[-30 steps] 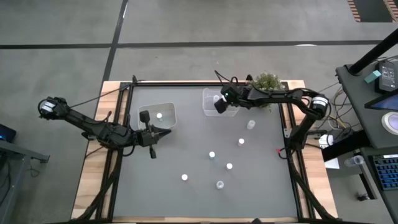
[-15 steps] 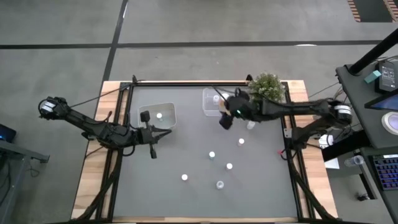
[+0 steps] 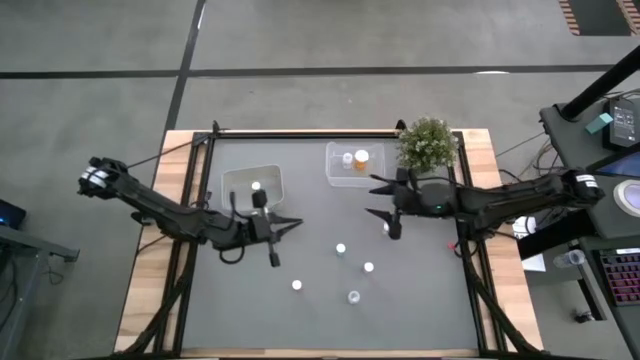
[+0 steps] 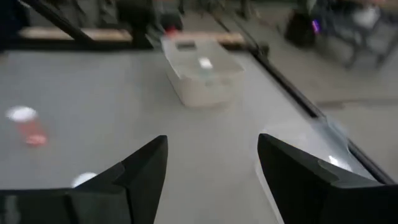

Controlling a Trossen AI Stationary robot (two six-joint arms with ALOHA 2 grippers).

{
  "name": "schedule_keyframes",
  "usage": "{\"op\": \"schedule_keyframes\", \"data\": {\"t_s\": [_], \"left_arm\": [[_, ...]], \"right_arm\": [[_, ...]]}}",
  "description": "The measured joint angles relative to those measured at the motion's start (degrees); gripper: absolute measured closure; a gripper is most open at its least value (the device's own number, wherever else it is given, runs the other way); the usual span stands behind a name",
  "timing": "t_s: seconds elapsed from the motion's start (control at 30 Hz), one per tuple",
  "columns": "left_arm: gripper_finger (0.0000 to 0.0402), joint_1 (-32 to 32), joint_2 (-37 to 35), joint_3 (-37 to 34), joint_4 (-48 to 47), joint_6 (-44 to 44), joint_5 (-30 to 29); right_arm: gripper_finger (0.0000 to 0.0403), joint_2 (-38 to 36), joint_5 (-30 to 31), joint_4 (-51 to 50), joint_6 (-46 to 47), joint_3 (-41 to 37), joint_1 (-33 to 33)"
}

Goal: Pick and place medicine bottles into bin by pill shape (circle, oval)
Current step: Put the small blue pill bottle into the gray bin

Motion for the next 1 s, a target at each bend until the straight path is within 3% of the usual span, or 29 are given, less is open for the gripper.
{"op": "schedule_keyframes", "data": {"t_s": [0.3,0.7,0.9,1.0], "left_arm": [[0.0402,0.7,10.5,13.2,-8.8,-4.7,1.9],[0.0402,9.3,25.7,32.7,-43.6,-25.3,29.4],[0.0397,10.5,33.7,38.6,-50.1,-23.0,32.1],[0.0371,10.5,36.8,40.1,-50.1,-19.2,32.4]], "right_arm": [[0.0165,-10.5,-4.4,2.8,-6.5,-3.0,0.0],[0.0165,-17.6,-8.6,0.3,-8.5,-3.1,0.0],[0.0165,-17.5,-8.4,-0.6,-9.0,-3.1,0.0],[0.0165,-17.5,-8.4,-0.7,-9.0,-3.1,0.0]]}}
